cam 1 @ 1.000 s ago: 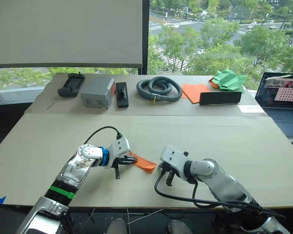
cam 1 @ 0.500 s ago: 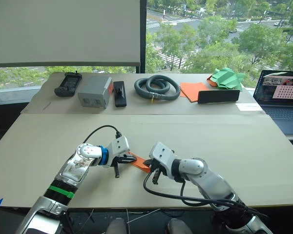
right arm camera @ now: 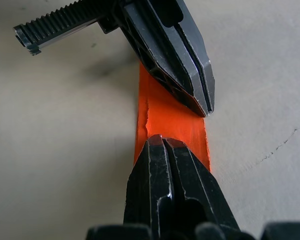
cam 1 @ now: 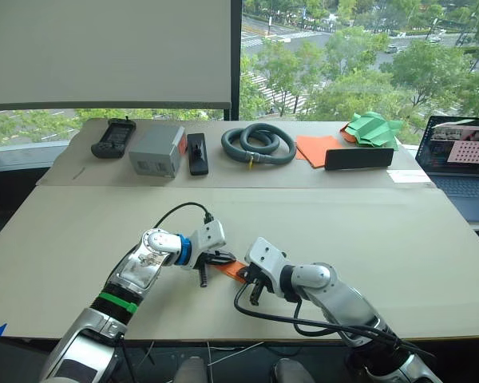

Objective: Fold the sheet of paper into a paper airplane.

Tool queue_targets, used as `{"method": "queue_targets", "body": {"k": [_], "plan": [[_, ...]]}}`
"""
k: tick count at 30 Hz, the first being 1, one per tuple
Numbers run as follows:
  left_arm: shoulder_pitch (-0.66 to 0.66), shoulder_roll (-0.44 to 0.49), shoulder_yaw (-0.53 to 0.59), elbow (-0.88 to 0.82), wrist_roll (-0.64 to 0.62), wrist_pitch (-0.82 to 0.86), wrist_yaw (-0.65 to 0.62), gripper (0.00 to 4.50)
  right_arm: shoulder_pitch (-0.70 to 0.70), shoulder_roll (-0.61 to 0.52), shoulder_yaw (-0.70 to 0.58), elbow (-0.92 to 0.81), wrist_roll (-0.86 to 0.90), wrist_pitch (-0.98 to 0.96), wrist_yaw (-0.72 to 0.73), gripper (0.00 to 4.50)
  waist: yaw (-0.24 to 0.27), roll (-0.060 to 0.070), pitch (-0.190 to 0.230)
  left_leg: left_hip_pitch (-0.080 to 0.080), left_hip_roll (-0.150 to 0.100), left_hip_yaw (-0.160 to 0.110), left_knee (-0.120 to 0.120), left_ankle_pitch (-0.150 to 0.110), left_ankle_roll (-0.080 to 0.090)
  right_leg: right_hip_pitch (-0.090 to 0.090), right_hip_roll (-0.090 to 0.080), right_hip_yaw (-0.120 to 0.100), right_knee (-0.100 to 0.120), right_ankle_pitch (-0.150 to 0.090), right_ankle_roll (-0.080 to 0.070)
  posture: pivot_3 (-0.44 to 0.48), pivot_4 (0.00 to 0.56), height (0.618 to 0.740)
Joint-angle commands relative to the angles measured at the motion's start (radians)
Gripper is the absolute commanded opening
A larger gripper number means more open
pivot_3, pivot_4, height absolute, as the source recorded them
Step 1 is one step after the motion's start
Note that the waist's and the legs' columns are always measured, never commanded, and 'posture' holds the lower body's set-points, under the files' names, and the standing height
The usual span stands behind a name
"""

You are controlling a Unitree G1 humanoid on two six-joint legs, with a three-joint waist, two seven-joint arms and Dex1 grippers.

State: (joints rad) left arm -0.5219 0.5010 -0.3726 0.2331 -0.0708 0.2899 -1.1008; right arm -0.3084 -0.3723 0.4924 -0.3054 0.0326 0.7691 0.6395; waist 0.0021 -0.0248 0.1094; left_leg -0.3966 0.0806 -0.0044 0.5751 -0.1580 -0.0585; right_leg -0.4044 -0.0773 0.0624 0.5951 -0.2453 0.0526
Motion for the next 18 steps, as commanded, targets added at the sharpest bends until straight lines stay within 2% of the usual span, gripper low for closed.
{"method": "queue_targets", "body": {"k": [1,9,18], "plan": [[0.008,-0.003,-0.055,0.046,0.049,0.001,-0.026,0.09,0.025,-0.021,0.024,0.049,-0.010,0.072,-0.002,0.06,0.000,0.000,-0.001,0.000,0.000,0.000,0.000,0.000,0.000,0.000,0.000,0.000,0.000,0.000,0.000,0.000,0.150,0.714],[0.024,0.029,-0.081,0.102,0.107,-0.059,-0.043,0.09,0.013,-0.017,0.013,0.054,-0.004,0.080,-0.007,0.06,-0.002,0.000,-0.003,0.000,0.000,0.000,0.000,0.000,0.000,0.001,0.000,0.000,0.000,0.000,0.000,0.000,0.150,0.714],[0.045,0.077,-0.056,0.148,0.120,-0.096,-0.037,0.09,0.002,-0.020,0.015,0.062,-0.002,0.089,-0.008,0.06,-0.015,0.000,-0.005,0.002,0.000,0.000,0.000,0.000,0.000,0.001,0.000,0.000,0.001,0.000,0.000,0.000,0.150,0.714]]}}
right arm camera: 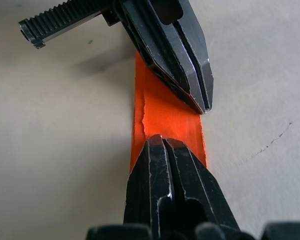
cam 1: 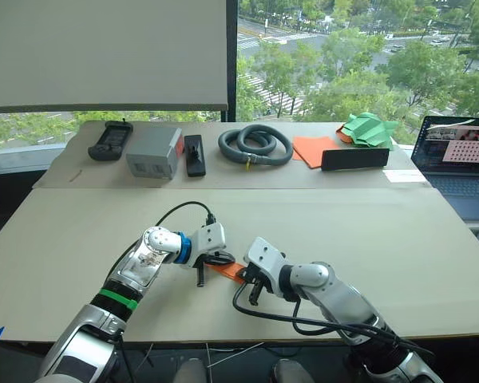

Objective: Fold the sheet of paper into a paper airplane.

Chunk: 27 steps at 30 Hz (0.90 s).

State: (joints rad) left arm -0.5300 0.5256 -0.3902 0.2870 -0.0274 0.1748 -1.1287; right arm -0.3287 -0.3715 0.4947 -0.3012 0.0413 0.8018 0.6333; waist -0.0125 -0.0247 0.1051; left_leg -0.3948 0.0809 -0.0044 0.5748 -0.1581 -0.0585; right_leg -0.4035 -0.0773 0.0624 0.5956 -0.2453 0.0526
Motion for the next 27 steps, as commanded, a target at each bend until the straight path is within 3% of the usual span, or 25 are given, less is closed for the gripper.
{"method": "queue_targets", "body": {"k": [1,27], "plan": [[0.057,0.060,-0.034,0.098,0.075,0.015,-0.009,0.09,0.021,-0.022,0.014,0.058,-0.010,0.058,-0.002,0.06,-0.002,0.000,-0.001,0.000,0.000,0.000,0.000,0.000,0.000,0.000,0.000,0.000,0.000,0.000,0.000,0.000,0.150,0.714],[0.148,0.184,0.057,0.122,0.069,-0.018,-0.005,0.09,0.012,-0.030,0.038,0.058,-0.003,0.057,0.007,0.06,-0.035,0.000,-0.002,0.015,0.002,0.000,-0.002,-0.010,0.007,0.001,0.001,0.000,0.002,0.000,0.000,0.000,0.150,0.714]]}}
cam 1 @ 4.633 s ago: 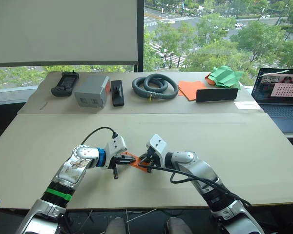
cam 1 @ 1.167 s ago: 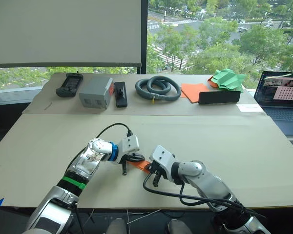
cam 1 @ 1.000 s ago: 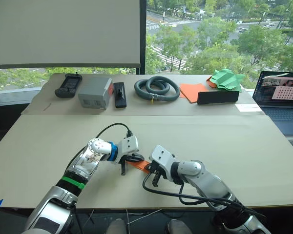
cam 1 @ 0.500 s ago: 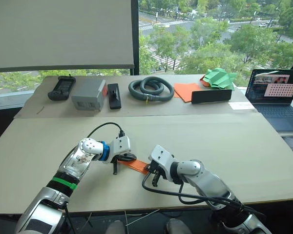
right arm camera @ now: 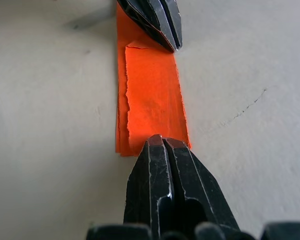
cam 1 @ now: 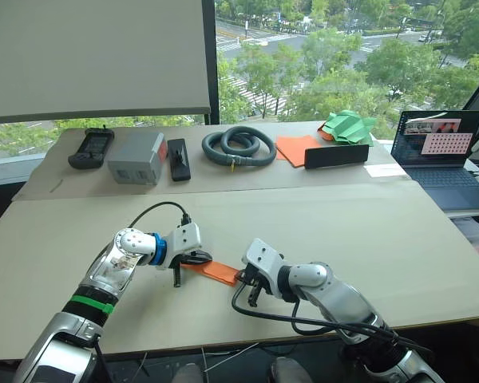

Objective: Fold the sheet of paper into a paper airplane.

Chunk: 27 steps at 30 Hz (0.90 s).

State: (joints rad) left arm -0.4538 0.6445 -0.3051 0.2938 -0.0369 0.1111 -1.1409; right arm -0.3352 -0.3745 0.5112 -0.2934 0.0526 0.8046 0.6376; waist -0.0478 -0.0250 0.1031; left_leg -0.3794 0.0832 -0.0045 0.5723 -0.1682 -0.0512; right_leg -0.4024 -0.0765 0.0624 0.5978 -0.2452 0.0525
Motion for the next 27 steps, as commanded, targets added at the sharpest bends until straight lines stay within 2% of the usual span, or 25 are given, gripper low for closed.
{"method": "queue_targets", "body": {"k": [1,10,16,21,26,27], "plan": [[0.074,0.067,-0.024,0.114,0.079,0.047,0.009,0.09,0.017,-0.028,0.022,0.051,-0.014,0.053,0.003,0.06,0.000,0.000,0.000,0.001,0.000,0.000,0.000,-0.001,0.000,0.000,0.000,0.000,0.000,0.000,0.000,0.000,0.150,0.714],[0.103,0.100,0.011,0.092,0.069,0.064,0.023,0.09,0.006,-0.030,0.028,0.057,-0.019,0.039,0.008,0.06,-0.001,0.000,0.001,0.011,0.000,-0.001,0.000,-0.009,-0.001,-0.001,0.000,0.000,0.000,0.000,0.000,0.000,0.150,0.714],[0.117,0.104,0.041,0.042,0.045,0.089,0.034,0.09,-0.009,-0.016,-0.004,0.044,-0.025,-0.093,-0.002,0.06,-0.001,0.000,0.001,0.011,0.000,-0.001,0.000,-0.010,-0.002,-0.003,0.000,0.000,0.000,0.000,0.000,0.000,0.150,0.714],[0.134,0.100,0.097,-0.055,0.002,0.144,0.044,0.09,-0.007,-0.029,-0.066,-0.037,0.007,-0.203,0.015,0.06,0.000,0.000,0.009,0.007,0.000,-0.001,0.000,-0.010,-0.002,-0.008,0.000,0.000,-0.001,0.000,0.000,0.000,0.150,0.714],[0.188,0.085,0.258,-0.282,-0.155,0.299,0.095,0.09,-0.011,0.021,-0.178,-0.150,0.067,-0.186,-0.033,0.06,0.001,-0.002,0.008,-0.005,0.000,0.000,0.000,-0.009,0.000,-0.016,0.003,0.004,0.004,0.002,0.000,0.000,0.150,0.714],[0.199,0.060,0.324,-0.344,-0.224,0.362,0.130,0.09,-0.012,0.048,-0.204,-0.163,0.085,-0.166,-0.049,0.06,0.004,-0.003,0.009,-0.006,0.000,-0.001,0.000,-0.006,0.005,-0.017,0.004,0.005,0.006,0.003,0.000,0.000,0.150,0.714]]}}
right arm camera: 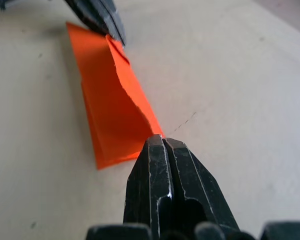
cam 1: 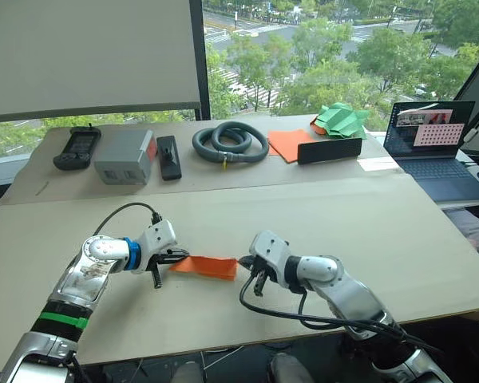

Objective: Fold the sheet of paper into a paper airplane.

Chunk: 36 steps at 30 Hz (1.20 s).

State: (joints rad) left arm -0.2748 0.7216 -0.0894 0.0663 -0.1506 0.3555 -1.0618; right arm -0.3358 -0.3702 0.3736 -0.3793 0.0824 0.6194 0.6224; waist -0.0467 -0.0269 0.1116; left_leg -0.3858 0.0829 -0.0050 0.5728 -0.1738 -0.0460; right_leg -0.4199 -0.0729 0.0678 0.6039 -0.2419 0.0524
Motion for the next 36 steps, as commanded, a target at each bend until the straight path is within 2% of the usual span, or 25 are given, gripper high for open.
{"method": "queue_targets", "body": {"k": [1,3,6,10,11,12,15,16,17,20,30,36], "plan": [[0.027,-0.036,0.154,-0.159,-0.160,0.164,0.077,0.09,-0.012,0.062,-0.083,-0.086,0.068,0.034,-0.046,0.06,0.004,-0.003,0.002,0.000,0.000,0.000,0.000,0.000,0.001,0.000,0.001,0.000,0.002,0.000,0.000,0.000,0.150,0.714],[0.046,-0.090,0.259,-0.238,-0.263,0.254,0.151,0.09,-0.006,0.091,-0.111,-0.092,0.074,0.058,-0.081,0.06,0.014,-0.006,0.003,0.000,0.001,-0.001,-0.001,0.000,0.001,-0.001,0.002,0.000,0.006,0.000,-0.001,0.000,0.150,0.714],[0.105,-0.137,0.357,-0.325,-0.348,0.333,0.230,0.09,0.017,0.082,-0.099,-0.109,0.068,0.064,-0.089,0.06,0.019,-0.006,0.004,0.001,0.001,-0.001,0.000,-0.001,-0.001,-0.002,0.002,0.000,0.004,0.000,-0.001,0.000,0.150,0.714],[0.201,-0.152,0.385,-0.411,-0.407,0.374,0.268,0.09,0.052,0.049,-0.032,-0.136,0.050,0.045,-0.071,0.06,0.016,-0.005,0.006,0.002,-0.001,-0.001,0.000,-0.005,-0.006,-0.001,0.000,0.000,-0.001,0.000,-0.001,0.000,0.150,0.713],[0.217,-0.155,0.384,-0.423,-0.415,0.378,0.276,0.09,0.057,0.044,-0.021,-0.141,0.050,0.042,-0.068,0.06,0.014,-0.001,0.014,0.001,-0.001,-0.001,0.000,-0.005,-0.006,-0.001,-0.001,0.000,-0.003,0.000,-0.001,0.000,0.150,0.713],[0.234,-0.157,0.383,-0.428,-0.421,0.378,0.276,0.09,0.060,0.039,-0.013,-0.145,0.051,0.040,-0.066,0.06,0.004,0.001,0.019,-0.006,-0.008,-0.019,0.000,-0.004,-0.005,0.019,-0.010,-0.016,-0.008,0.000,-0.001,0.000,0.150,0.712],[0.264,-0.157,0.382,-0.440,-0.435,0.375,0.282,0.09,0.067,0.025,-0.005,-0.152,0.051,0.037,-0.060,0.06,-0.002,0.013,0.031,-0.006,-0.042,-0.075,-0.001,-0.004,-0.005,0.045,-0.052,-0.083,-0.009,-0.004,0.004,0.000,0.150,0.710],[0.271,-0.155,0.385,-0.444,-0.442,0.375,0.282,0.09,0.071,0.031,-0.016,-0.159,0.064,0.041,-0.063,0.06,-0.002,0.022,0.036,-0.011,-0.052,-0.091,-0.002,-0.004,-0.005,0.048,-0.061,-0.097,-0.008,-0.005,0.005,0.000,0.150,0.710],[0.276,-0.154,0.387,-0.447,-0.447,0.375,0.282,0.09,0.075,0.035,-0.026,-0.164,0.074,0.044,-0.064,0.06,0.014,0.022,0.037,-0.015,-0.055,-0.102,-0.001,-0.004,-0.005,0.039,-0.063,-0.105,-0.007,-0.009,0.005,0.000,0.150,0.710],[0.295,-0.144,0.403,-0.465,-0.475,0.378,0.279,0.09,0.074,0.045,-0.068,-0.186,0.101,0.045,-0.070,0.06,0.040,0.024,0.038,-0.027,-0.049,-0.100,-0.001,-0.003,-0.007,0.029,-0.057,-0.108,-0.007,-0.005,0.002,0.000,0.150,0.710],[0.248,-0.097,0.459,-0.531,-0.625,0.441,0.313,0.09,0.073,-0.001,-0.209,-0.216,0.103,0.061,-0.134,0.06,0.038,0.022,0.037,-0.026,-0.049,-0.099,0.000,-0.002,-0.008,0.031,-0.056,-0.108,-0.008,-0.005,0.002,0.000,0.150,0.710],[0.218,-0.082,0.492,-0.542,-0.708,0.476,0.350,0.09,0.096,-0.020,-0.263,-0.252,0.146,0.058,-0.119,0.06,0.034,0.022,0.036,-0.021,-0.049,-0.099,0.000,-0.001,-0.007,0.034,-0.056,-0.108,-0.008,-0.004,0.002,0.000,0.150,0.710]]}}
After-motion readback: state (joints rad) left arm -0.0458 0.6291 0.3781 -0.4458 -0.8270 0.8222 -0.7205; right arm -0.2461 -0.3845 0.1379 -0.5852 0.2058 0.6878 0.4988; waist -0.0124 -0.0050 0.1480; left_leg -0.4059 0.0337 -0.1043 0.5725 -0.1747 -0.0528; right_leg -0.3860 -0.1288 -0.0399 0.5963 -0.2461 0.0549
